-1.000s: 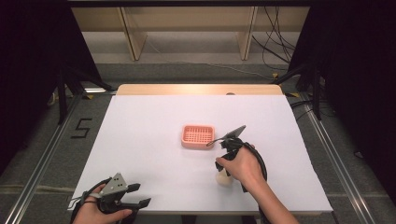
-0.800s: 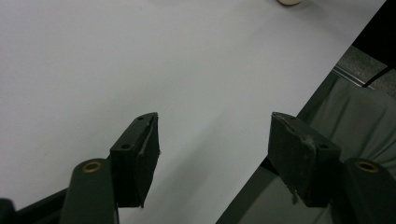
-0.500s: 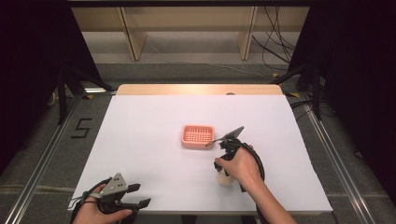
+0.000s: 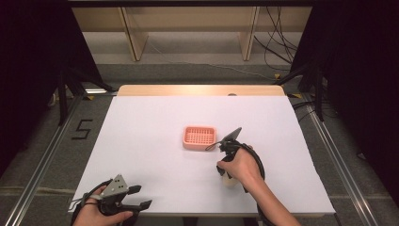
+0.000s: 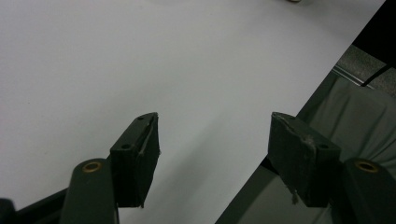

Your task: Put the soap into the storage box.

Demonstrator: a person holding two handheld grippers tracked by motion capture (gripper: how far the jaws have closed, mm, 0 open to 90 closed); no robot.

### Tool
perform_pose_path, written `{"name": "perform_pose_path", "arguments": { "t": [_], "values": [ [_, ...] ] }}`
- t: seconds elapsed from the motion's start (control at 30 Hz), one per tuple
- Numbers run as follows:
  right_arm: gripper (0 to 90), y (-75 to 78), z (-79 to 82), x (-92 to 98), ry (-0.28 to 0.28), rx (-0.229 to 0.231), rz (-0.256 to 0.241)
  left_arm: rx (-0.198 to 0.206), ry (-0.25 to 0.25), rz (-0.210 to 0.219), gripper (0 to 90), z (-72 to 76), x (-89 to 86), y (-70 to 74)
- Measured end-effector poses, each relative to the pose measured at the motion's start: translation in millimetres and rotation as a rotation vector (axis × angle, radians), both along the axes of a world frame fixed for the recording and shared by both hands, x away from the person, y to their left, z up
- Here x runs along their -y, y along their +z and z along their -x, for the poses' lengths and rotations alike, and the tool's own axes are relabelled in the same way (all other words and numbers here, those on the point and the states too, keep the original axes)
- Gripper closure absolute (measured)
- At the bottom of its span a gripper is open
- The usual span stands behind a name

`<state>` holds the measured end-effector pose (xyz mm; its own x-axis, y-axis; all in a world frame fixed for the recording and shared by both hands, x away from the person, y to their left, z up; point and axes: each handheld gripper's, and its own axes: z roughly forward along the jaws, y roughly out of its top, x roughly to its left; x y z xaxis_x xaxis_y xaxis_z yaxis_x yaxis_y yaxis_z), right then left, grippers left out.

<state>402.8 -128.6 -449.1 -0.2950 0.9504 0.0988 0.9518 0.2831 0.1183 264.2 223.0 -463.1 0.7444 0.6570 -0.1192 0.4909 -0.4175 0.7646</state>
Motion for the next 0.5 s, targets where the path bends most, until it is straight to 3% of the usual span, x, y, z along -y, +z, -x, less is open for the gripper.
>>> {"name": "perform_pose_path", "arguments": {
  "t": [0.17, 0.23, 0.37, 0.47, 0.5],
  "values": [
    [47.9, -1.2, 0.3, -0.7, 0.060, 0.025, 0.018, -0.003, 0.002, 0.010, 33.6, 0.3, 0.7, -0.6],
    [48.3, -0.7, -0.4, 0.0, 0.097, 0.008, 0.028, -0.003, 0.001, 0.008, 33.6, 0.3, 0.7, -0.6],
    [48.4, -1.5, -1.0, 0.2, 0.122, 0.019, 0.029, -0.005, -0.001, 0.007, 33.6, 0.1, 0.7, -0.8],
    [48.6, -1.5, -2.0, 0.0, 0.149, 0.000, 0.024, -0.006, -0.002, 0.005, 33.6, 0.1, 0.7, -0.8],
    [48.6, -2.0, -1.3, -1.8, 0.132, 0.003, 0.035, -0.006, -0.002, 0.005, 33.6, 0.0, 0.7, -0.8]
  ]
}}
